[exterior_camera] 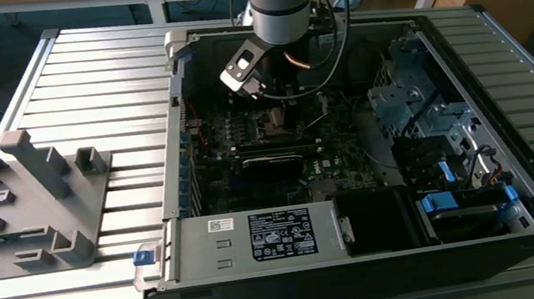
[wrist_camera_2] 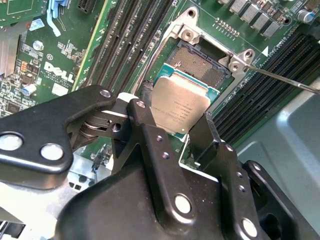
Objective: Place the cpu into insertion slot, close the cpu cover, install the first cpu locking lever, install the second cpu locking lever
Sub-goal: 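Place the cpu into insertion slot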
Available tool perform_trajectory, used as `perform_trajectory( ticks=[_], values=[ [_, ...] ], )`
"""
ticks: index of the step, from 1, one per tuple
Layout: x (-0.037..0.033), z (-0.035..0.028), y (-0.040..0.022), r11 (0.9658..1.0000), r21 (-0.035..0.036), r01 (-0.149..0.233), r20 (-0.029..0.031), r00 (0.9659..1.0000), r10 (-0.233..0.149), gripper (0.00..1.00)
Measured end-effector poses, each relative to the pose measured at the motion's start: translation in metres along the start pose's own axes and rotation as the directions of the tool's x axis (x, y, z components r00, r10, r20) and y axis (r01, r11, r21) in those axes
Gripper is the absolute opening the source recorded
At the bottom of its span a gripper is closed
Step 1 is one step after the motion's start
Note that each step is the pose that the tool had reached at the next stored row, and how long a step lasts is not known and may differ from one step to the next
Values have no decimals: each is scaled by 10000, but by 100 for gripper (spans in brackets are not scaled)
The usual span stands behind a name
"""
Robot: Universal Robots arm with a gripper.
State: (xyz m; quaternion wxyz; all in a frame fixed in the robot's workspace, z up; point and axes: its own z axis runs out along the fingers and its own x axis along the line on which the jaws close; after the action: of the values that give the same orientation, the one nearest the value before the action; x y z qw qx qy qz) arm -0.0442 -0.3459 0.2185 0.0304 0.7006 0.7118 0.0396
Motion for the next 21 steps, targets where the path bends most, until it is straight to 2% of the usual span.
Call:
perform_trajectory(
  ticks=[10, 21],
  values=[
    [48, 11, -30, 10000, -2, 1, -3, 10000, -1, 54],
    [57, 102, -54, 10000, 0, 0, 6, 10000, 0, 54]
  ],
)
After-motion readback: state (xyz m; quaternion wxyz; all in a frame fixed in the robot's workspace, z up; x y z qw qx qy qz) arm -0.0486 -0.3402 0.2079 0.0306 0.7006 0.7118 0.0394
